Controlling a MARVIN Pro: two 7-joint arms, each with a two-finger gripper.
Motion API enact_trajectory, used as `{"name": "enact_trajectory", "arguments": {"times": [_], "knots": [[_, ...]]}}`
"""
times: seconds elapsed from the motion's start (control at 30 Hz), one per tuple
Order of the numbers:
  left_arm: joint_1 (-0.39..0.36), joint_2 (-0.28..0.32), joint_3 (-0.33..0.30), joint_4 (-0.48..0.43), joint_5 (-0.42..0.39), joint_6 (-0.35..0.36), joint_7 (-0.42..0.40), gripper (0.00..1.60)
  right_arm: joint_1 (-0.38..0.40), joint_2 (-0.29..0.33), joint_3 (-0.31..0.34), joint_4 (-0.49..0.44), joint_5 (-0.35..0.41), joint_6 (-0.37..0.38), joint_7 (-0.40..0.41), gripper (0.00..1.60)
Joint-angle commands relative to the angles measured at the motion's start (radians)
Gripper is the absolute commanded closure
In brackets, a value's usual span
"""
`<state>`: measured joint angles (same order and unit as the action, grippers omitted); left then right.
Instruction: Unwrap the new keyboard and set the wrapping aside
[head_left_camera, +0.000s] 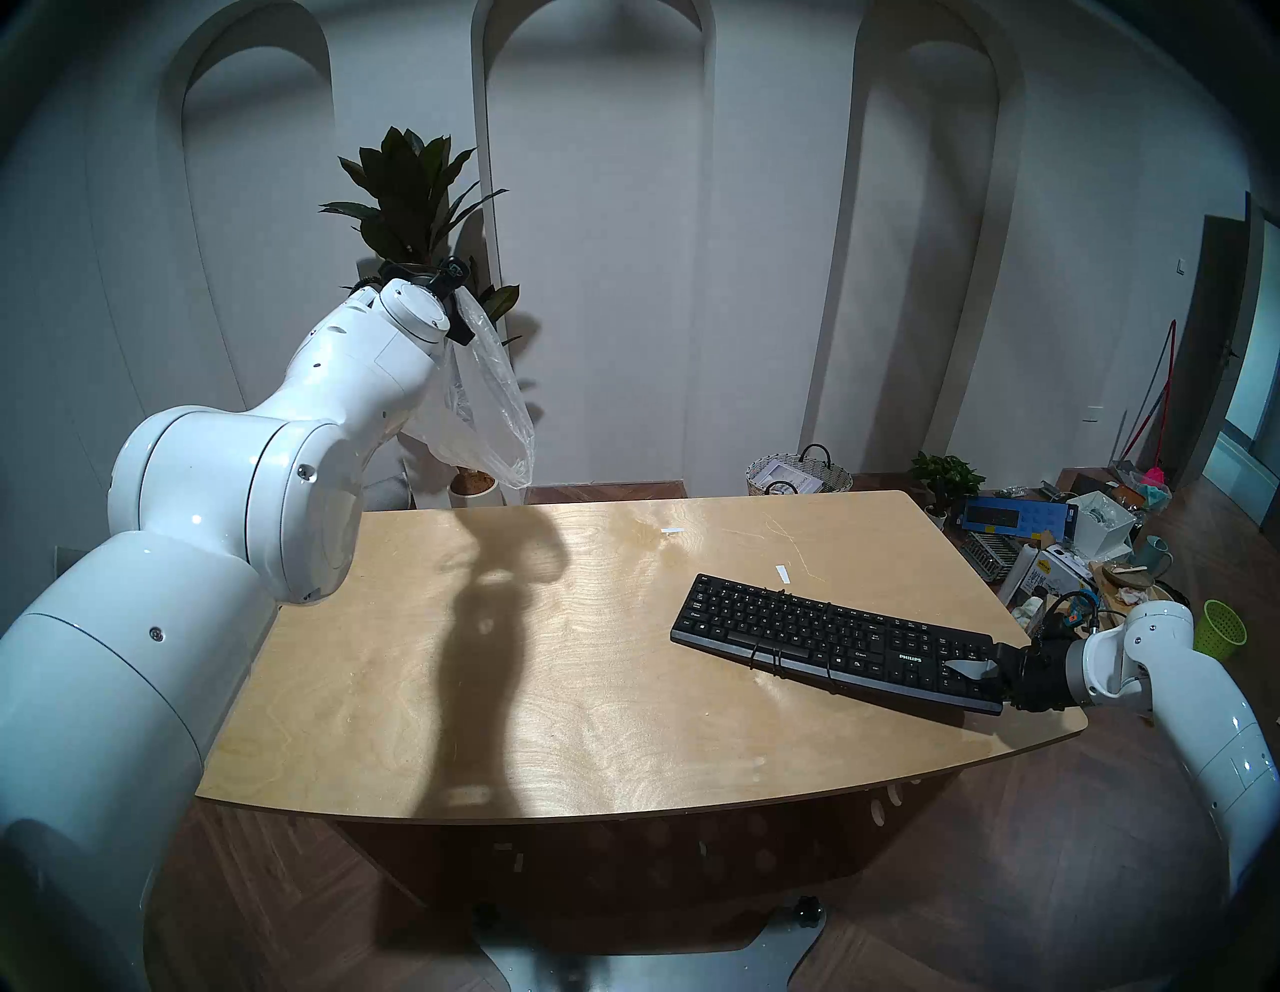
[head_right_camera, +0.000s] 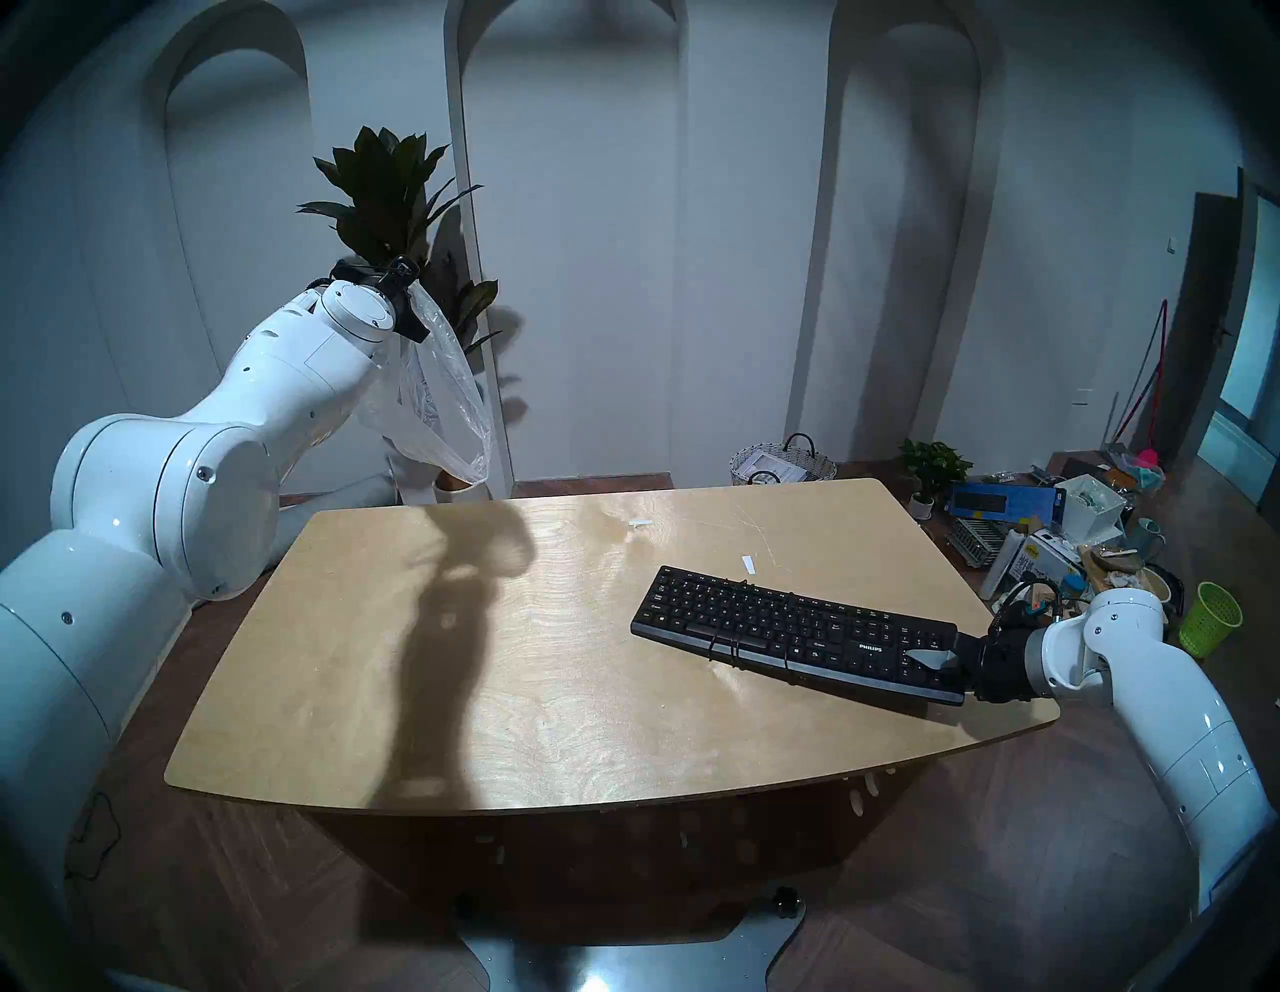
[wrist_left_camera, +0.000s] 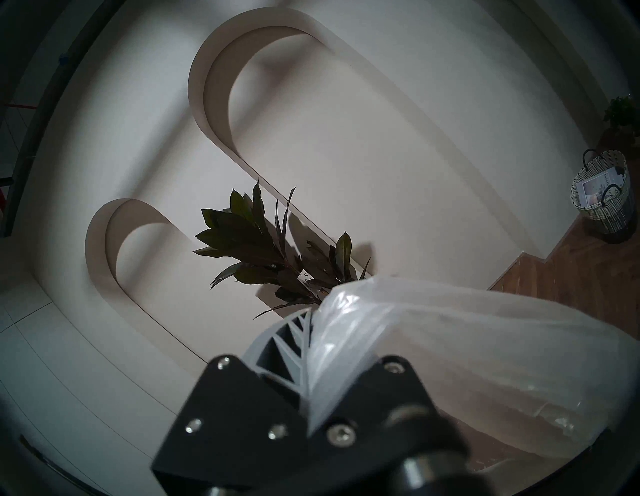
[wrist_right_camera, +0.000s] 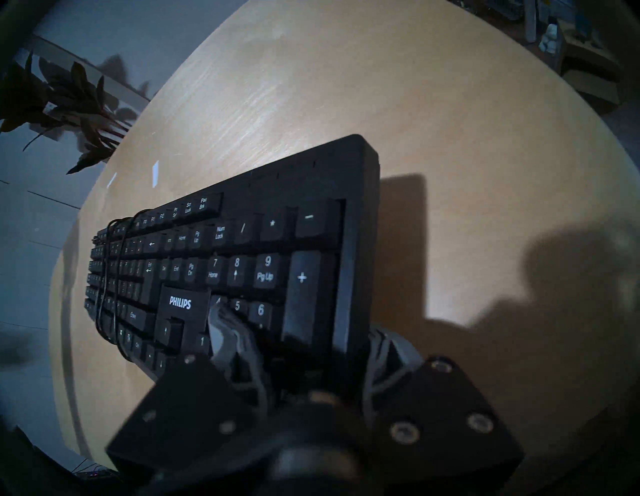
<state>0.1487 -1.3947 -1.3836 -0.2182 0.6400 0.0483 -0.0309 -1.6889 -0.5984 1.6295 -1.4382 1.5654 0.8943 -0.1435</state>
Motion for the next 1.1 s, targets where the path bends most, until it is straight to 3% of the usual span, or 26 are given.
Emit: {"name": "enact_trajectory", "arguments": {"times": [0.0,0.3,0.37,0.4,0.43,0.77,1.07], "knots": [[-0.043,0.013,-0.005,-0.013,-0.003,-0.008,0.006,1.60,0.056,0.050,-0.051,0.030,-0.102,-0.026,0.008,1.60],[-0.041,0.029,-0.015,-0.009,-0.005,-0.011,0.007,1.60,0.118,0.072,-0.128,0.057,-0.217,-0.074,0.032,1.60],[-0.043,0.031,-0.020,-0.008,-0.005,-0.013,0.007,1.60,0.135,0.080,-0.149,0.066,-0.253,-0.090,0.039,1.24],[-0.043,0.032,-0.022,-0.008,-0.006,-0.013,0.007,1.60,0.139,0.082,-0.153,0.068,-0.261,-0.092,0.042,0.72],[-0.044,0.033,-0.024,-0.008,-0.006,-0.014,0.007,1.60,0.146,0.088,-0.160,0.072,-0.276,-0.098,0.049,0.00],[-0.057,0.037,-0.055,-0.018,-0.032,-0.025,0.004,1.60,0.202,0.157,-0.183,0.134,-0.379,-0.147,0.123,0.00],[-0.101,0.062,-0.081,-0.069,-0.057,-0.067,0.006,1.60,0.278,0.204,-0.103,0.234,-0.392,-0.211,0.182,0.00]]}}
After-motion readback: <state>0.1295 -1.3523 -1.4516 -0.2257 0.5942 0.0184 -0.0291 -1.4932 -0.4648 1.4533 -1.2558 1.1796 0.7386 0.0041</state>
